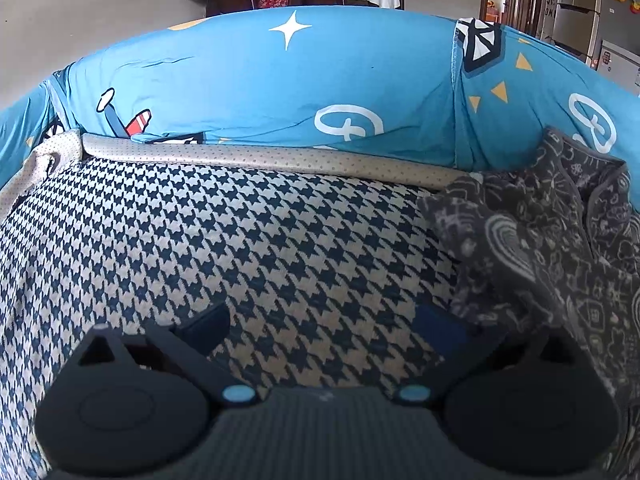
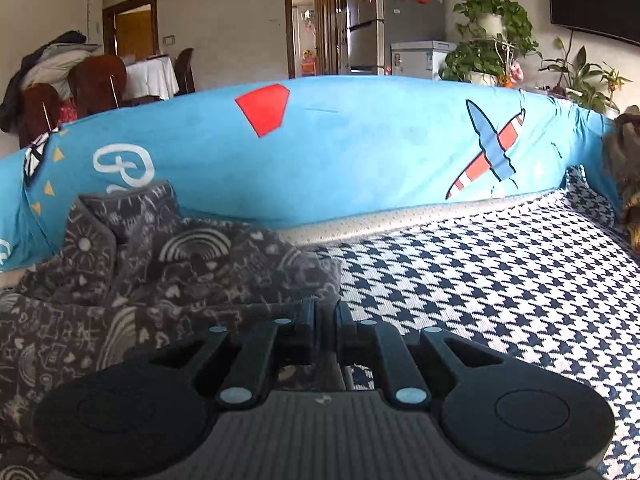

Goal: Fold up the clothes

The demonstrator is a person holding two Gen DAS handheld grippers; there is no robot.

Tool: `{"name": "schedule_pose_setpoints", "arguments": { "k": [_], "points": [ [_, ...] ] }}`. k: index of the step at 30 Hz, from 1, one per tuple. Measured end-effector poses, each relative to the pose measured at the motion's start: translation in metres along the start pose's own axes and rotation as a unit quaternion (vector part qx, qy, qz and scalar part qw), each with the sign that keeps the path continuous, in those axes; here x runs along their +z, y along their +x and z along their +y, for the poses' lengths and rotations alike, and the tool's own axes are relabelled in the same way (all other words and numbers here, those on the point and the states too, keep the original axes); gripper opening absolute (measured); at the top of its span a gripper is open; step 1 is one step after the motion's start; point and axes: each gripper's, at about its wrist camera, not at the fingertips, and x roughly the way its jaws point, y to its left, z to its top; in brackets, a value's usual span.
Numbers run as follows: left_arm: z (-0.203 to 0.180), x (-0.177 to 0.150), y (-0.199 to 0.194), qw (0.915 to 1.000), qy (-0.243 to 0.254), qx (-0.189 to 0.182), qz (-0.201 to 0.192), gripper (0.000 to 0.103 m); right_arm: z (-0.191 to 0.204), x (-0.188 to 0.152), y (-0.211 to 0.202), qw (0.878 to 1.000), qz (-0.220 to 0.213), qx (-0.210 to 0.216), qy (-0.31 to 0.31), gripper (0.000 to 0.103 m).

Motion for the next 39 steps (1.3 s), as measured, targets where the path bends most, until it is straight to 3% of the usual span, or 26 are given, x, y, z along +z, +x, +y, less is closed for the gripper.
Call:
{"name": "schedule_pose_setpoints", "arguments": {
  "k": [5,11,15,20,27,32,39],
  "points": [
    [-0.002,0.000,0.003,1.0000,0.002,-0.003,0.001,0.103,-0.008,0.003,-0.004,0.999,-0.009,-0.044,0.010,0.023],
    [0.000,0.009,0.011,0.9997,-0.008,-0.022,-0.009,0.103,0.006,0.006,-0.015,1.000,-0.019,-0.005,0.001,0.029],
    [0.006,0.020,0.023,0.9975,-0.036,-0.061,-0.001,0.103,0.018,0.002,-0.019,1.000,-0.003,0.028,-0.004,0.033],
    [0.011,0.032,0.042,0.9888,-0.089,-0.119,0.017,0.103,0.040,-0.008,-0.027,0.997,0.033,0.071,-0.007,0.037],
    [0.006,0.044,0.069,0.9725,-0.129,-0.186,0.053,0.103,0.076,-0.029,-0.052,0.988,0.067,0.131,-0.044,0.050],
    [-0.003,0.047,0.083,0.9676,-0.141,-0.199,0.065,0.103,0.093,-0.041,-0.061,0.980,0.084,0.163,-0.075,0.053],
    [-0.013,0.056,0.088,0.9710,-0.127,-0.195,0.055,0.099,0.097,-0.042,-0.053,0.977,0.097,0.168,-0.086,0.053]
  ]
}}
